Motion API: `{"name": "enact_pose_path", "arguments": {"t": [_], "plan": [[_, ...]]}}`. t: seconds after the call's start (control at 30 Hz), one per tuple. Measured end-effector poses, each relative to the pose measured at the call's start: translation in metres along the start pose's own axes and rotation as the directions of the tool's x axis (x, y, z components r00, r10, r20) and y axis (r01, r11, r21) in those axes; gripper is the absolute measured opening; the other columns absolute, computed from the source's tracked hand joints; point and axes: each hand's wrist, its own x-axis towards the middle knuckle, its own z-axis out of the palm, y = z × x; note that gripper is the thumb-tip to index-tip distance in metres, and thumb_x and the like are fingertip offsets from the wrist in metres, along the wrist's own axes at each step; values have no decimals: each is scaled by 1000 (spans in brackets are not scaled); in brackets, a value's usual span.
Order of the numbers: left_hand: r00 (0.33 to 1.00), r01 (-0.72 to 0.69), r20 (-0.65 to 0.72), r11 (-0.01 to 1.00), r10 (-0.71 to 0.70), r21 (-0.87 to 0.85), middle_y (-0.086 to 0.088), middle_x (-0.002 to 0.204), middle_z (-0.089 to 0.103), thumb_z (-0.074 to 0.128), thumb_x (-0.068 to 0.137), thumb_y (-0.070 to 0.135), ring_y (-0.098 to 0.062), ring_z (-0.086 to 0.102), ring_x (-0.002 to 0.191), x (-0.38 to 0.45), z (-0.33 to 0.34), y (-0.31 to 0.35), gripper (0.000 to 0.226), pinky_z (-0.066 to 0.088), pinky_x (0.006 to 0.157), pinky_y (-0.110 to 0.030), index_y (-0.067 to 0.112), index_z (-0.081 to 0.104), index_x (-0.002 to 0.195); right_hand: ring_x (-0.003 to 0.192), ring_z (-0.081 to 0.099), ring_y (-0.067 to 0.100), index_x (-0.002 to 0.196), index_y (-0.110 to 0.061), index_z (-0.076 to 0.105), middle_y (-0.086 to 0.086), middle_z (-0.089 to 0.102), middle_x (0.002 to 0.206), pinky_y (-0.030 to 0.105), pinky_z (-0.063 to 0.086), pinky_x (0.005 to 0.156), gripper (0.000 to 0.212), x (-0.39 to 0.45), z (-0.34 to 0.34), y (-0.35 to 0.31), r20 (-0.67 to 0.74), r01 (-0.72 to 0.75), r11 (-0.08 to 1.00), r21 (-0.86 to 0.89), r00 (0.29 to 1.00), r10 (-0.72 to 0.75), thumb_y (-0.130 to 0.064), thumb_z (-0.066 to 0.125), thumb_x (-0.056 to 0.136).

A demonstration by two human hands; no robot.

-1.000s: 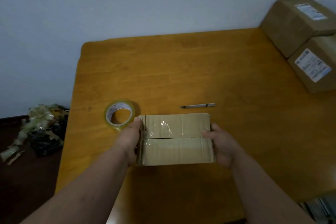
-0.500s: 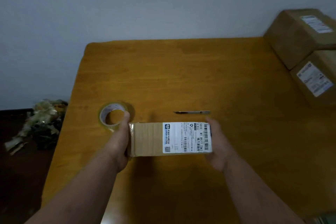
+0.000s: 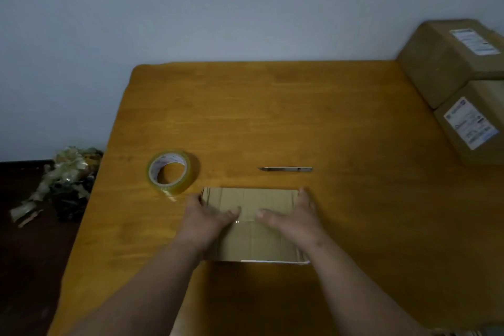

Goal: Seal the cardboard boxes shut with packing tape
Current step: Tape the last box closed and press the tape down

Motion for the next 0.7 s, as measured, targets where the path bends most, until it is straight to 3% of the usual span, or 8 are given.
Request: {"name": "enact_pose_path", "arguments": {"t": [0.1,0.2,0.27,0.33,0.4,0.47,0.6,0.7], "plan": [[998,-26,-57,991,34,132,3,119,48,89,66,37,-24,49,115,2,8,-4,85,44,97,-42,22,34,130,150,13,28,155,-28,-8,2,7,164,46,28,116,138,2,12,2,-70,25,997,-71,997,-30,-56,87,59],[999,-24,-18,992,27,122,-1,127,53,89,67,35,-28,50,122,10,4,-8,83,45,101,-48,21,37,131,150,13,26,155,-25,-8,2,8,164,43,26,117,131,7,11,6,-26,73,997,-32,997,-74,-49,86,67],[999,-28,24,994,26,103,4,118,54,86,72,32,-24,52,115,13,-3,-12,73,48,97,-50,27,39,129,149,18,25,156,-25,-5,1,13,163,40,25,117,121,9,4,9,28,103,994,-28,994,-102,-45,81,75],[995,-37,92,998,32,53,7,114,58,81,78,32,-21,56,108,15,-13,-19,62,53,86,-48,32,42,127,141,35,24,157,-25,10,-2,34,155,42,33,115,101,9,-9,13,107,104,995,-10,989,-102,-39,76,82],[985,-15,173,999,21,-36,2,116,64,75,84,30,-23,62,104,15,-22,-27,51,55,78,-45,33,48,128,125,53,20,152,-25,31,-4,57,135,46,43,108,77,9,-23,20,214,82,988,131,971,-109,-26,72,87],[973,27,229,993,1,-115,-1,117,66,70,88,31,-25,64,104,12,-24,-33,46,56,79,-45,34,50,128,119,57,19,147,-25,40,-3,62,127,49,44,107,65,9,-30,28,281,11,949,316,954,-104,-17,68,89],[978,30,209,994,-8,-105,2,117,63,73,83,41,-22,60,106,12,-12,-31,51,53,82,-42,35,47,127,118,51,14,129,-35,44,-7,57,125,36,45,97,53,4,-5,21,152,64,971,229,983,-100,-37,73,85],[982,75,179,993,-57,-94,0,116,64,71,87,35,-23,59,105,16,-11,-27,45,50,87,-44,29,50,127,116,55,19,133,-27,45,-3,59,122,39,49,98,54,4,0,15,101,88,988,125,990,-100,-30,73,86]]}}
